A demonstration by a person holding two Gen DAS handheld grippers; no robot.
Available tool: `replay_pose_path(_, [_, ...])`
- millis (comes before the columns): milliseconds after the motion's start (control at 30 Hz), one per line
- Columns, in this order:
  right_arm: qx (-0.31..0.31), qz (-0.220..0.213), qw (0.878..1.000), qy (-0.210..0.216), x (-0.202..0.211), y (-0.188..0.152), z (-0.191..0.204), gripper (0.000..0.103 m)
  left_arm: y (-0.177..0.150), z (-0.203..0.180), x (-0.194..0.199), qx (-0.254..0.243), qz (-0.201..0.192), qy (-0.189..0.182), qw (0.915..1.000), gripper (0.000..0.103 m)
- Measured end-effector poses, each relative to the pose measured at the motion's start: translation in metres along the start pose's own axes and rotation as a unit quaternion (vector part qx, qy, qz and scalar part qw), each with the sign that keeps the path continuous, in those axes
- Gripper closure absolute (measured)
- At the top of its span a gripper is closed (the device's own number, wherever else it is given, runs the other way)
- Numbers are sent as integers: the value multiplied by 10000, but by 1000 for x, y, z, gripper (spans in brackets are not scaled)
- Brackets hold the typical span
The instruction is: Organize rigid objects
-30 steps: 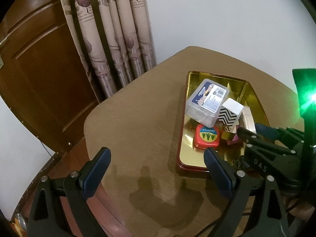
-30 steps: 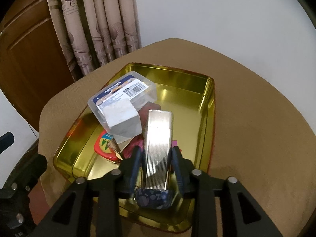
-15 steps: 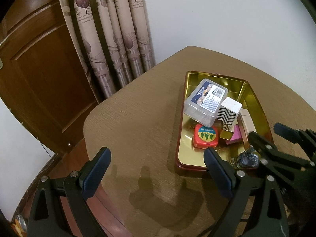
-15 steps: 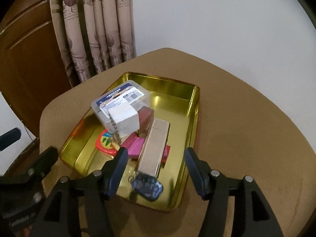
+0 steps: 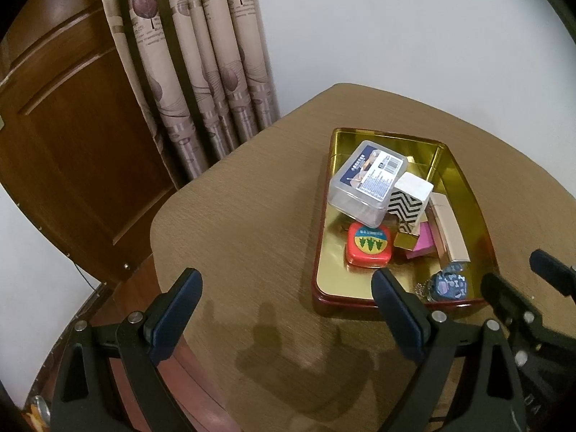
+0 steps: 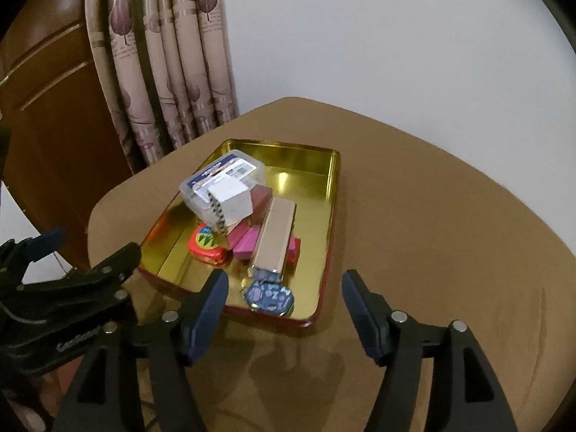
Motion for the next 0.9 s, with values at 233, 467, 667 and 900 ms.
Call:
replay_pose_path(233, [-46,61,9999,87,0,-9,1,33,0,0,0,-13,9,1,10000,9])
replay_pose_path(467, [-46,68,9999,74,-1,-10,-1,33,-2,-2,2,-47,13,15,10000,9])
replay_pose_path(667, [-28,84,9999,108,-1,-12,1,33,-2,-2,1,-44,25,-1,10000,9])
replay_pose_path(900, [12,162,9997,172,-6,-16,8,33,-3,-2,0,-38,25,27,10000,9])
Point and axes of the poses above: each gripper's, at about its wrist camera, not at the fingertips, and x roughly against the way its jaws point, z to its left, y to its top, the point moved 9 cm from there along -x, roughly the way its jaws point, and after that the axes turned 2 degrees about -y, right-handed, at the moved point
